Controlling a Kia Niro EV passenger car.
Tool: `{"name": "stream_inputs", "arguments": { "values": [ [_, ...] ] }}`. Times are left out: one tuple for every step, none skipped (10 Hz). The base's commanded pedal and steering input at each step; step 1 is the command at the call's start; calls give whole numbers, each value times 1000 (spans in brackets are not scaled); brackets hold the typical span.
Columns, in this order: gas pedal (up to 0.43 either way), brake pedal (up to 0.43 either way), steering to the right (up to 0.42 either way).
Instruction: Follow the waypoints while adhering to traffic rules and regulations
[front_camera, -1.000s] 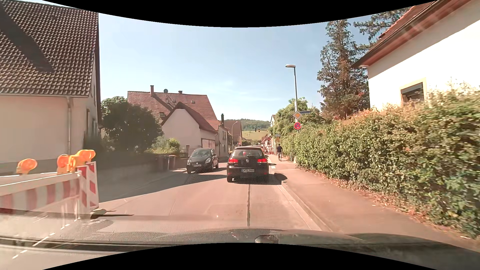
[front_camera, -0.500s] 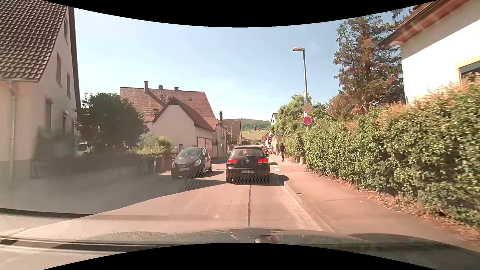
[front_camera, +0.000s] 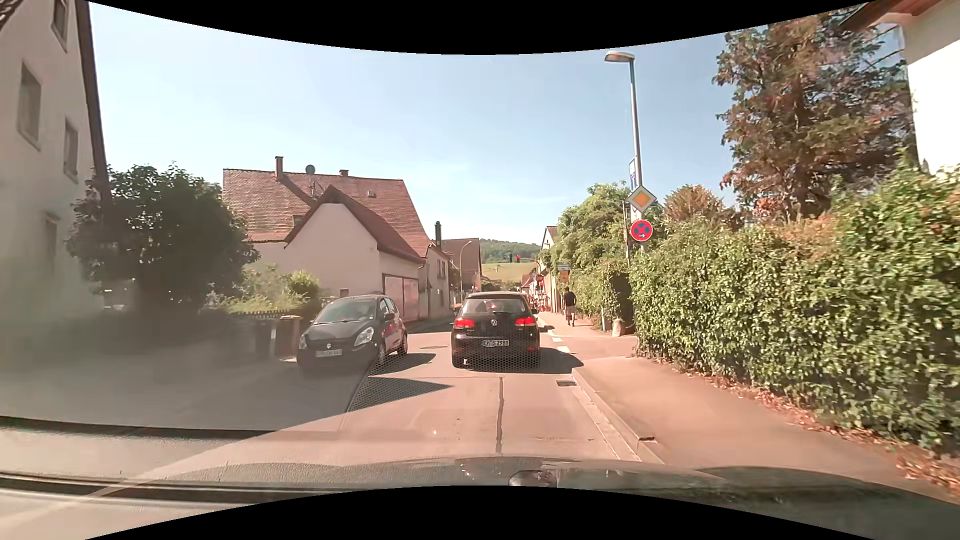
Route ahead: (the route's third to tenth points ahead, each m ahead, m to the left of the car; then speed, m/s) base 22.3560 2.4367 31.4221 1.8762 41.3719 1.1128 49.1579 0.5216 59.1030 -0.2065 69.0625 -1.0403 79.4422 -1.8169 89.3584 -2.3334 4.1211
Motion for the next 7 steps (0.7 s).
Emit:
{"name": "stream_inputs", "arguments": {
  "values": [
    [0, 67, 6],
    [0, 61, 7],
    [0, 55, 8],
    [0, 55, 9],
    [0, 55, 9],
    [0, 55, 11],
    [0, 55, 13]
  ]
}}
